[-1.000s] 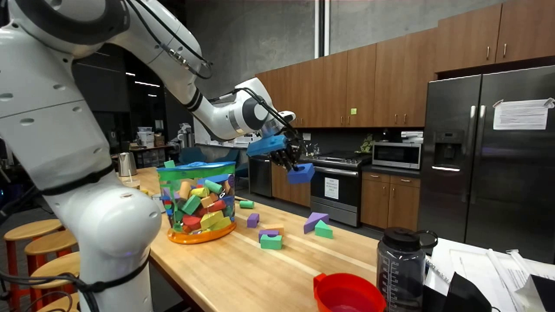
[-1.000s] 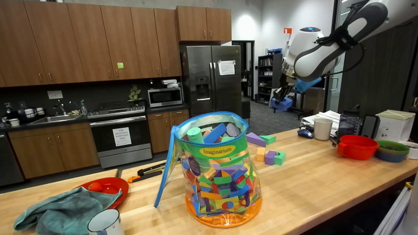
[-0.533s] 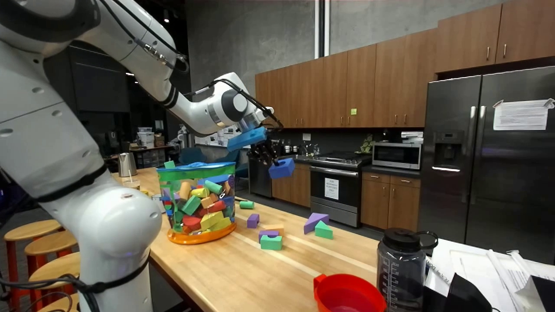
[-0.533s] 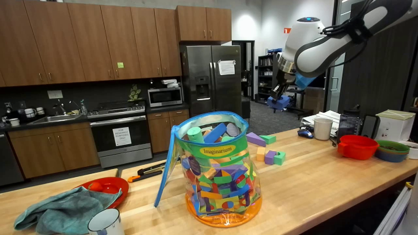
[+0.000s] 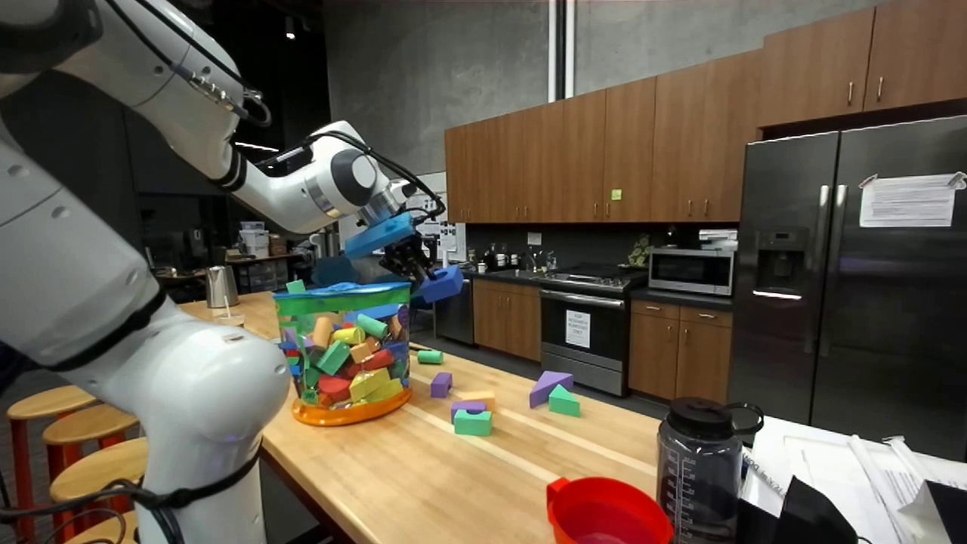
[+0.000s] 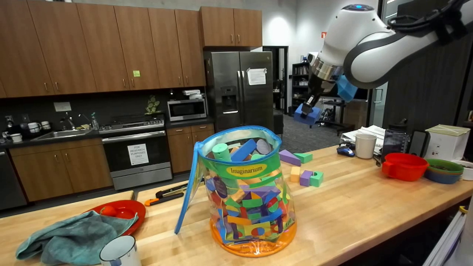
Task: Put the blocks inside the basket
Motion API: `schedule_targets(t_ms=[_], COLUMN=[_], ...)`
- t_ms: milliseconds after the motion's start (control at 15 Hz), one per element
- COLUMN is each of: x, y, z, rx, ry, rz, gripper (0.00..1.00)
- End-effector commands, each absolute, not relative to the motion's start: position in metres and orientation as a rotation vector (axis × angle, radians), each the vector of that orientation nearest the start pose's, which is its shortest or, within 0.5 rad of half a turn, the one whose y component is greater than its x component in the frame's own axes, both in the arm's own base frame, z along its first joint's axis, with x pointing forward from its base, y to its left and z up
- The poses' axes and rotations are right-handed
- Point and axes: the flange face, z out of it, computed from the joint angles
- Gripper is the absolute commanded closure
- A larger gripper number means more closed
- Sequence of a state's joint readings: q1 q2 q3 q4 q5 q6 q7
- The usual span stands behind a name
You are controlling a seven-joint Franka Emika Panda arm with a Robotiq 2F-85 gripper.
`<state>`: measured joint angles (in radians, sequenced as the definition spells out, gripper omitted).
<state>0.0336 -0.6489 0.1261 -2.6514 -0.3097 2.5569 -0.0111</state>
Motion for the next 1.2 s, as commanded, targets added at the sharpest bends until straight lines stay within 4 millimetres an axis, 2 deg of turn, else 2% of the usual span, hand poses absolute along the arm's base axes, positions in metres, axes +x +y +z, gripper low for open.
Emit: schedule_targets(t_ms=[0, 333, 533, 600, 1133], x=[0.351, 0.322, 0.310, 0.311, 0.276], y=[0.091, 0.117, 0.133, 0.145, 0.221], z=[0.503, 0.503, 0.507, 0.515, 0.538], rx=[-3.185, -3.110, -3.010, -2.976, -2.601], ry=[-0.737, -0.865, -0.870, -0.869, -0.810], rz=[-0.987, -1.044, -1.091, -1.101, -1.251], gripper=[0.94, 0.94, 0.94, 0.94, 0.94])
